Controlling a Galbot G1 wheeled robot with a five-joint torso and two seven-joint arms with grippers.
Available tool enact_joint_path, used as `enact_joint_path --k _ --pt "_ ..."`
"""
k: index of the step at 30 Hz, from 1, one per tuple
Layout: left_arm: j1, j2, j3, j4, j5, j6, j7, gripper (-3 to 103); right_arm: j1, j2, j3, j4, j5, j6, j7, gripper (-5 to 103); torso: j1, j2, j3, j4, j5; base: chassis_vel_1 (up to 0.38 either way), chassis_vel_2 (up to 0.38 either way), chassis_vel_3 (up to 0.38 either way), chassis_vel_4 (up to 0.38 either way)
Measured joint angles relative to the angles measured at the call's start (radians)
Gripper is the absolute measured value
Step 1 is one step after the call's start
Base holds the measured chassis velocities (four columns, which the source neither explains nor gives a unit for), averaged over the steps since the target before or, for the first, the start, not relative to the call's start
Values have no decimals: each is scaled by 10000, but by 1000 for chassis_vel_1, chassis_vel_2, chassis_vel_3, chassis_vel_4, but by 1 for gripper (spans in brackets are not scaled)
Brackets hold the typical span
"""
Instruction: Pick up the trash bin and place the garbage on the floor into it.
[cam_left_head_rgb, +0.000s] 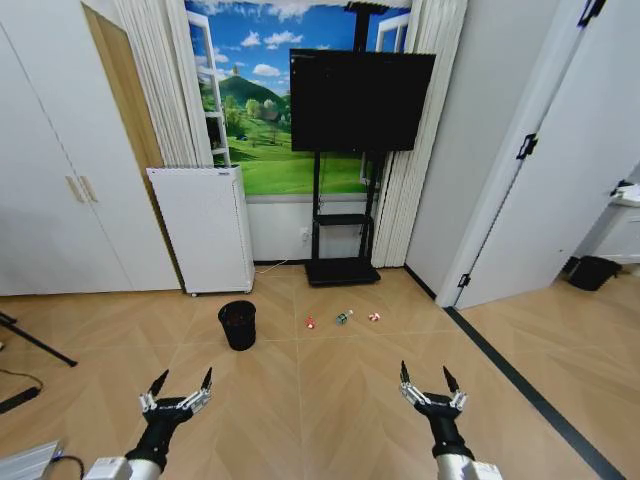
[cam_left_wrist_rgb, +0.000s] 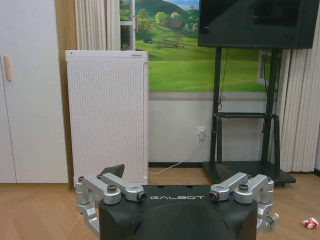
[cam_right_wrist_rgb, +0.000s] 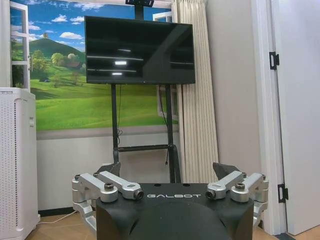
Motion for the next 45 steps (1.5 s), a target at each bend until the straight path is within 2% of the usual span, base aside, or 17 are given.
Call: enact_joint_path --k 20,30,45 --pt "96 -105 19 -76 105 31 -8 100 43 42 24 38 99 69 35 100 0 0 0 0 0 0 0 0 0" --pt "260 -172 -27 -216 210 31 9 100 -23 -80 75 303 260 -637 48 100 0 0 0 0 0 0 0 0 0" --pt "259 -375 -7 -285 282 -33 13 100 -284 -205 97 253 324 -413 13 100 -3 1 -1 1 0 -51 56 58 -64"
